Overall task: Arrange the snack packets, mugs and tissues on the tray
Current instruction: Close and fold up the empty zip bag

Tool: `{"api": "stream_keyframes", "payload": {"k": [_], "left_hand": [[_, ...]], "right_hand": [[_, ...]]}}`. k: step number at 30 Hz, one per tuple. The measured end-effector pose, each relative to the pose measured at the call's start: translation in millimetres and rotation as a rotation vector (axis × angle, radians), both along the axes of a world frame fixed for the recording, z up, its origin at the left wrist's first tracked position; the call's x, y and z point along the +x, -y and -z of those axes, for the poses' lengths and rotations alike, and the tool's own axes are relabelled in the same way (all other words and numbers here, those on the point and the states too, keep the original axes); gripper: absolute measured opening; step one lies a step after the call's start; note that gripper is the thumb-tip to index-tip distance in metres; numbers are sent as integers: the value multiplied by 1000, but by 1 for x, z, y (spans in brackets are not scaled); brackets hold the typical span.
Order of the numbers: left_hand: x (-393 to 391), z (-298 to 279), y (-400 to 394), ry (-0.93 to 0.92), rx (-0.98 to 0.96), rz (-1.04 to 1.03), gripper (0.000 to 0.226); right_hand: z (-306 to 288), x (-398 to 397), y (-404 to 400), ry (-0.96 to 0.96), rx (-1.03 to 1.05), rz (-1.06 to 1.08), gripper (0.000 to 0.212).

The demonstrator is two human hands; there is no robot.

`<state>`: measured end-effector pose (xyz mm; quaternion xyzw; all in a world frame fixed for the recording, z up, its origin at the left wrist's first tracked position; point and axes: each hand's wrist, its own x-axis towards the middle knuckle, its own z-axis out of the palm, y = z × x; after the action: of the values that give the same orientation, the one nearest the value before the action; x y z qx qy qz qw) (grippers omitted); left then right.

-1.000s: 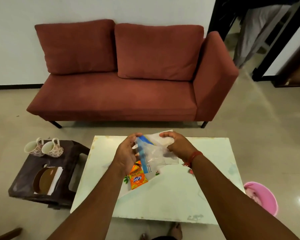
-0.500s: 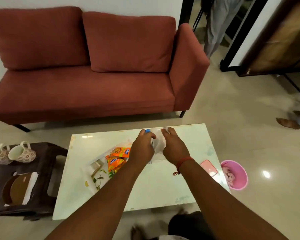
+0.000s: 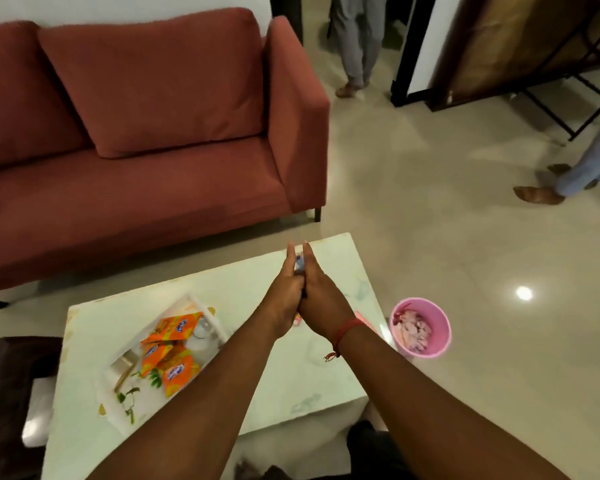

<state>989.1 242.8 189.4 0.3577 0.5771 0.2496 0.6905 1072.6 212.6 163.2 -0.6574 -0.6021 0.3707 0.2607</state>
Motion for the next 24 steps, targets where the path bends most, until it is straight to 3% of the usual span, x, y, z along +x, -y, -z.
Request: {"api": "stream_keyframes", "payload": {"k": [2,7,12,15,18,20,24], "left_hand": [[40,11,-1,27,-38,-11,60],[133,43,4,12,-77,7,37],[186,74,2,-179,-67,183,56],[211,90,5,-273,-92,275,56],[225,104,12,-328,-104,392,59],[233,116,17,-327,-104,477,58],[239,141,21,-418,-84,605,57]], "right_hand": [[10,44,-1,-49,-46,71,70],[46,138,-9,45,-64,199,21],[76,192,-8,121,-149,314,28],[96,221,-7,-23,-282,339,22],[118,239,0,-113,-288,391,11],[135,249,5,-84,-259,383,29],[188,272,9,86,-305,352,16]]}}
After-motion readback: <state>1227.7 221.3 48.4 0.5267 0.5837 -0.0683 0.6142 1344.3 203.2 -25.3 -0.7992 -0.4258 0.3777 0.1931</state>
